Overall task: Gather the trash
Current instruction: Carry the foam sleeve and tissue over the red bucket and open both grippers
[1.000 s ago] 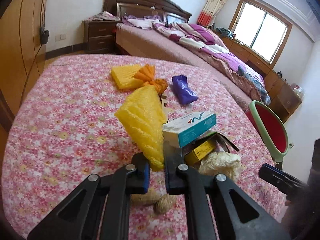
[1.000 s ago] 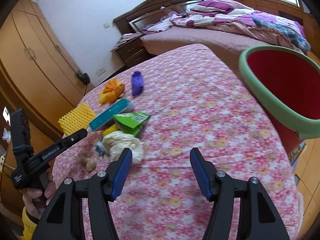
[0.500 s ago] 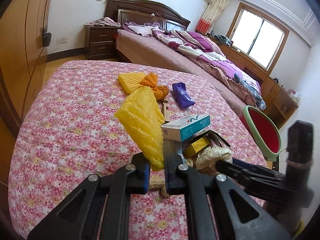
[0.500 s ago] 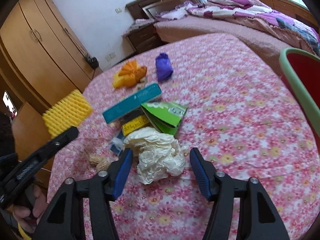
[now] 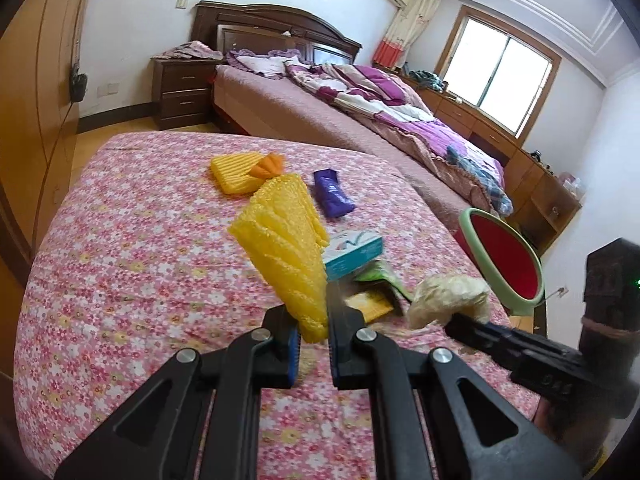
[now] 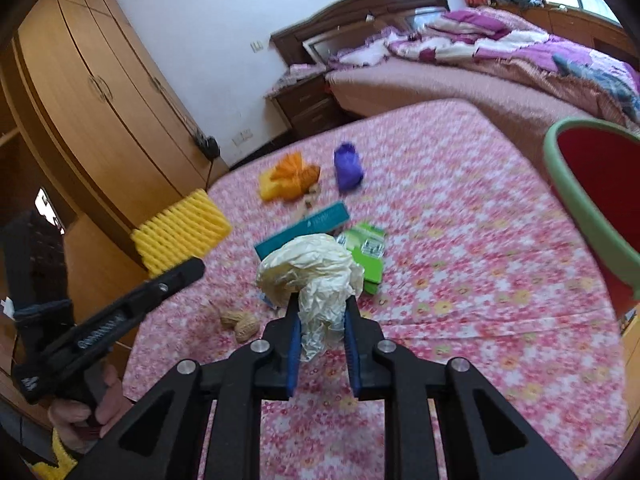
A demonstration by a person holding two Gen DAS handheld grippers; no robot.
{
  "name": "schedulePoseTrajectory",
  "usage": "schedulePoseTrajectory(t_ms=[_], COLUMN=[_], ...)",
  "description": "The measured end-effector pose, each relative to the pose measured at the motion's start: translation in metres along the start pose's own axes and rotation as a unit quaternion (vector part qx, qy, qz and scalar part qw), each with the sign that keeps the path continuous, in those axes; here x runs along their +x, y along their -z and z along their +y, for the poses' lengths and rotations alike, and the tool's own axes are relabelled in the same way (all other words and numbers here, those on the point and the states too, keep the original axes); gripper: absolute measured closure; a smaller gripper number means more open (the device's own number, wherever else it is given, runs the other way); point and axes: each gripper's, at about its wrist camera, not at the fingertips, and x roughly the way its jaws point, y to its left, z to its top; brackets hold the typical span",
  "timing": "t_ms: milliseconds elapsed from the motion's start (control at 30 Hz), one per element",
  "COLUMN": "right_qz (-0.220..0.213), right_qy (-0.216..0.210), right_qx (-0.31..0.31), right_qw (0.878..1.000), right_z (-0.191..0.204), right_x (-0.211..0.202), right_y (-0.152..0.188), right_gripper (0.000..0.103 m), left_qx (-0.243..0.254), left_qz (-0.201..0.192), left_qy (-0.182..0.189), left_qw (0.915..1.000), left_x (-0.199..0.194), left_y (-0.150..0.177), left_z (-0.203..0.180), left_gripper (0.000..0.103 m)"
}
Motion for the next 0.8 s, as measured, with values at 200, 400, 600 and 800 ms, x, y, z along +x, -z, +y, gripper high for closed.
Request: schedulePoseTrajectory(t_ms=[200,400,600,800], right_qz=[-0.044,-0.082,-0.106,-0.124], right_qy=[0.022,0.062,0.102,0.134], right_qx=[0.018,0.041,0.068,0.092], right_qw=[0.999,0.994,0.987,0.979], right_z=[-0.016,-0.044,-0.086,-0.128], right_x=[-0.040,-0.072,-0.097,-0.116], right_y=[-0.011,-0.027,-0.041,-0.047], right_gripper=[0.082,0.082,0.082,0.081], left_qx=[0.030,0.074,0.114,0.149], left_qz=[0.004,0.018,0.036,0.054], left_qy=[0.023,0.058,0.091,0.111], left_qw=[0.9993,0.9954,0.9887,0.9812], left_x=[0.003,0.016,0.038,0.067], left_y=[-0.011,-0.024,-0.039,-0.047], left_z=[-0.029,-0.067,-0.115,-0.166], left_gripper=[0.093,0.093,0.093,0.093])
